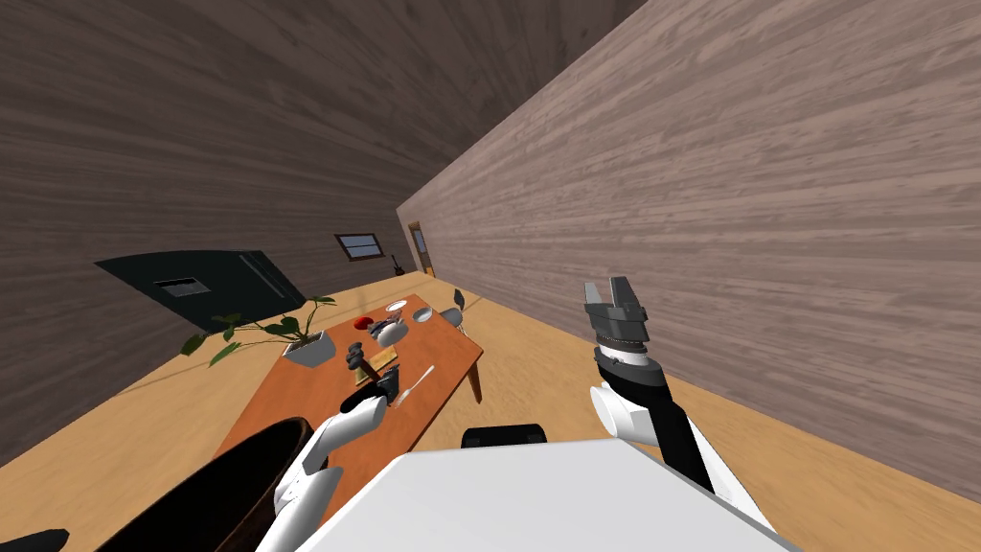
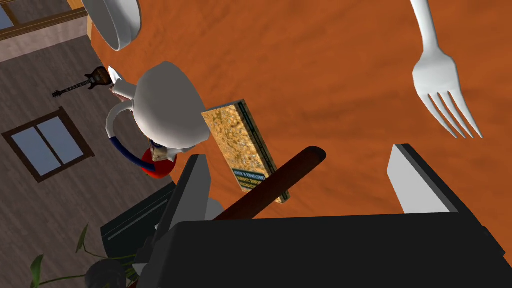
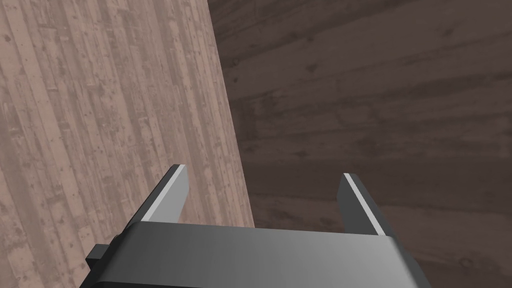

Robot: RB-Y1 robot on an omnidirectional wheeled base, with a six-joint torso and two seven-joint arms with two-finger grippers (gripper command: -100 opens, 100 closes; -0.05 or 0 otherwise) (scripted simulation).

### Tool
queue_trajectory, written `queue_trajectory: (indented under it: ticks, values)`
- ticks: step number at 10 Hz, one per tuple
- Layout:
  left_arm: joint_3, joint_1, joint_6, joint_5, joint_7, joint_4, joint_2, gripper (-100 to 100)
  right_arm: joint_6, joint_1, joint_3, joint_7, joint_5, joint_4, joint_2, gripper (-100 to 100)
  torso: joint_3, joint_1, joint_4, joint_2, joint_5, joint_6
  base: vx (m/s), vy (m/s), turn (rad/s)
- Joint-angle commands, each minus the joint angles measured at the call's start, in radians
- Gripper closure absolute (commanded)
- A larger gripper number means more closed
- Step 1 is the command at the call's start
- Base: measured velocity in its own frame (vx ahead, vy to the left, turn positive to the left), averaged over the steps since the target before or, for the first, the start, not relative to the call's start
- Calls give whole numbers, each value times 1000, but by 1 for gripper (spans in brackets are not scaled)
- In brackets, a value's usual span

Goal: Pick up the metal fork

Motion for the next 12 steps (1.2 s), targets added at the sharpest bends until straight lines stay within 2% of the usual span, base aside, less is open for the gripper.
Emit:
queue_trajectory:
  ticks: [1, 3, 4, 5, 6, 7, 8, 10, 11, 12]
  values:
    - [17, -11, 50, 15, 4, 50, 20, -100, 0, 0, 0, 0, 0, 0, 0, 0, 0, 0, 0, 0, 0, 0, 78, -41, -131]
    - [27, -24, 113, 21, 8, 91, 31, -100, 0, 0, 0, 0, 0, 0, 0, 0, -1, 0, 0, -1, 0, 0, 61, -37, -51]
    - [27, -24, 118, 21, 8, 107, 31, -100, 0, 0, 0, 0, 0, 0, 0, 0, 0, -1, 0, -1, 0, 0, 40, -29, -36]
    - [38, -36, 161, 26, 11, 135, 42, -100, 0, 0, 0, 0, 0, 0, 0, 0, 0, 0, 0, 1, 0, -1, 41, -31, -71]
    - [38, -36, 161, 26, 11, 147, 42, -100, 0, 0, 0, 0, 0, 0, 0, 0, 0, 0, 0, 1, 0, 0, 32, -21, -32]
    - [47, -48, 201, 31, 14, 180, 54, -100, 0, 0, 0, 0, 0, 0, 0, 0, 1, 0, 0, 1, 0, 0, 47, -30, -64]
    - [47, -48, 201, 31, 14, 184, 54, -100, 0, 0, 0, 0, 0, 0, 0, 0, 0, 0, 0, 1, 0, 0, 44, -19, -32]
    - [65, -69, 269, 39, 20, 245, 76, -100, 0, 0, 0, 0, 0, 0, 0, 0, 0, 0, 0, 1, 0, 0, 49, -32, -80]
    - [65, -69, 276, 39, 20, 250, 76, -100, 0, 0, 0, 0, 0, 0, 0, 0, 0, 0, 0, 0, 0, 0, 48, -25, -26]
    - [73, -78, 308, 44, 22, 279, 86, -100, 0, 0, 0, 0, 0, 0, 0, 0, 0, 0, 0, 0, 0, -1, 44, -22, -63]
